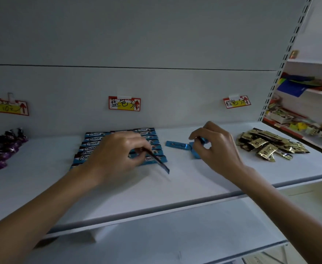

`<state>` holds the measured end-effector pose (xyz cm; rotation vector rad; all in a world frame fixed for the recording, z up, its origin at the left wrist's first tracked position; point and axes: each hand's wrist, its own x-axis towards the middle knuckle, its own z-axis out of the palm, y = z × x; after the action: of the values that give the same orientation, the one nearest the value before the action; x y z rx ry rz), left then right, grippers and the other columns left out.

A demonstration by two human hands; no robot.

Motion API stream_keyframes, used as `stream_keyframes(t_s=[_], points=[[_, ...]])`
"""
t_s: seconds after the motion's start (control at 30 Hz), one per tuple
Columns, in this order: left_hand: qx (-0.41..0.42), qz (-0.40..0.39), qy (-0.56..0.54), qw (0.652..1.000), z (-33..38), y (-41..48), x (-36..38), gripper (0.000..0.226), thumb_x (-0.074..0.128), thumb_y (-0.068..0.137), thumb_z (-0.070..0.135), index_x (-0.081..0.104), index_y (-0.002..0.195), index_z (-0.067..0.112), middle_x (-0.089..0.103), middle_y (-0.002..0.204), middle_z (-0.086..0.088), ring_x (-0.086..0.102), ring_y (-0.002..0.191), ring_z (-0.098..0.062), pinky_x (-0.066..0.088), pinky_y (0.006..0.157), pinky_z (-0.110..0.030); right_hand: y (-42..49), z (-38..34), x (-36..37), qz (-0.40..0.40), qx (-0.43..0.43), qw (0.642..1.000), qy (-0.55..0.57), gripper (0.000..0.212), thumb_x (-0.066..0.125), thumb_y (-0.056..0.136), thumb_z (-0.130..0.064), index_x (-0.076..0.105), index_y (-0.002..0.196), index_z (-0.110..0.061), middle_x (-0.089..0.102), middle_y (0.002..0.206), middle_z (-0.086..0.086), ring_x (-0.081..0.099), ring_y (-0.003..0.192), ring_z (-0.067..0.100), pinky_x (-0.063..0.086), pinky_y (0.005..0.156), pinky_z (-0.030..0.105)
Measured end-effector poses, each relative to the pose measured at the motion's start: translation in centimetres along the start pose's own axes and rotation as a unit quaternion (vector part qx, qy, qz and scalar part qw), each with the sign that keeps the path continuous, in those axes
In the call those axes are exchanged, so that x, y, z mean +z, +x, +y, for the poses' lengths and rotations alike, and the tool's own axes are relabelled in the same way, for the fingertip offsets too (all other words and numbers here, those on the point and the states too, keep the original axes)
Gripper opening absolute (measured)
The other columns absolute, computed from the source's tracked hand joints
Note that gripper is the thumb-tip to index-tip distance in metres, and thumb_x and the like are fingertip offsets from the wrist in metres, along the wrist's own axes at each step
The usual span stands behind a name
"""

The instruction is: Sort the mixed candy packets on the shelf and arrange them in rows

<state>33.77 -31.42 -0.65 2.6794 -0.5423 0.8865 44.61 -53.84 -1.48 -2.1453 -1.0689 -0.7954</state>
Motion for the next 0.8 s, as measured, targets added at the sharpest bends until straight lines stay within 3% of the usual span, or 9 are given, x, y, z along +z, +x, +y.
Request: stream_keyframes(t_s=[0.13, 0.2, 0.27, 0.37, 0.43, 0.53, 0.8], points=[[0.017, -0.008, 0.082, 0.996, -1.2, -3.9, -1.8, 0.024, 0.050, 0.080, 0.024, 0.073, 0.081, 0.015, 0.069, 0.077, 0.004, 0.056, 0.073, -0.008, 0.045, 0.068, -0.021, 0.4, -3.3, 1.4, -0.113, -0.031, 0.993, 0.027, 0.033, 0.060, 0.085, -0.010, 0.054, 0.118, -0.009, 0.053, 0.090, -0.007, 0.057, 0.070, 0.016, 0.053, 0.065, 0.030], [0.025, -0.023, 0.124, 0.992, -1.6, -5.5, -2.3, 0.024, 0.050, 0.081, 0.024, 0.073, 0.082, 0.015, 0.068, 0.078, 0.003, 0.060, 0.071, -0.015, 0.049, 0.063, -0.029, 0.1, -4.4, 2.0, -0.149, -0.066, 0.986, 0.025, 0.028, 0.061, 0.085, -0.016, 0.054, 0.112, -0.012, 0.061, 0.091, -0.004, 0.060, 0.071, 0.018, 0.053, 0.063, 0.033], [0.035, -0.048, 0.143, 0.988, -1.7, -6.6, -2.5, 0.022, 0.051, 0.082, 0.025, 0.071, 0.083, 0.017, 0.066, 0.078, 0.003, 0.059, 0.070, -0.017, 0.047, 0.063, -0.030, -0.2, -5.0, 2.4, -0.177, -0.114, 0.977, 0.027, 0.017, 0.065, 0.081, -0.024, 0.062, 0.094, -0.014, 0.063, 0.085, -0.003, 0.058, 0.068, 0.013, 0.049, 0.058, 0.027], [0.005, -0.087, 0.112, 0.990, -1.6, -7.4, -3.0, 0.024, 0.052, 0.077, 0.035, 0.071, 0.086, 0.022, 0.066, 0.083, 0.008, 0.054, 0.076, -0.008, 0.041, 0.069, -0.021, -0.4, -5.4, 2.5, -0.266, -0.087, 0.958, 0.054, 0.026, 0.062, 0.081, -0.047, 0.068, 0.089, -0.023, 0.059, 0.085, -0.015, 0.054, 0.074, 0.001, 0.044, 0.066, 0.016], [-0.029, -0.069, 0.060, 0.995, -1.4, -7.4, -3.2, 0.030, 0.052, 0.076, 0.042, 0.072, 0.089, 0.024, 0.066, 0.086, 0.013, 0.052, 0.081, -0.001, 0.041, 0.072, -0.016, -0.4, -5.2, 2.3, -0.272, -0.068, 0.955, 0.093, 0.025, 0.060, 0.083, -0.045, 0.070, 0.090, -0.023, 0.058, 0.084, -0.018, 0.055, 0.076, -0.001, 0.043, 0.065, 0.011], [-0.049, -0.057, 0.004, 0.997, -1.2, -7.0, -2.9, 0.033, 0.054, 0.076, 0.048, 0.071, 0.093, 0.026, 0.065, 0.090, 0.016, 0.053, 0.085, 0.001, 0.042, 0.074, -0.016, -0.3, -4.2, 2.1, -0.252, -0.049, 0.962, 0.095, 0.011, 0.067, 0.083, -0.025, 0.070, 0.093, -0.022, 0.059, 0.087, -0.018, 0.054, 0.082, -0.004, 0.042, 0.065, 0.009], [-0.061, -0.109, -0.013, 0.992, -1.0, -6.5, -1.9, 0.034, 0.049, 0.076, 0.053, 0.069, 0.089, 0.030, 0.062, 0.083, 0.019, 0.051, 0.083, 0.001, 0.037, 0.068, -0.007, -0.7, -4.0, 2.3, -0.273, -0.020, 0.958, 0.087, 0.013, 0.068, 0.081, -0.022, 0.070, 0.094, -0.026, 0.059, 0.091, -0.019, 0.051, 0.086, -0.009, 0.038, 0.069, 0.003]])
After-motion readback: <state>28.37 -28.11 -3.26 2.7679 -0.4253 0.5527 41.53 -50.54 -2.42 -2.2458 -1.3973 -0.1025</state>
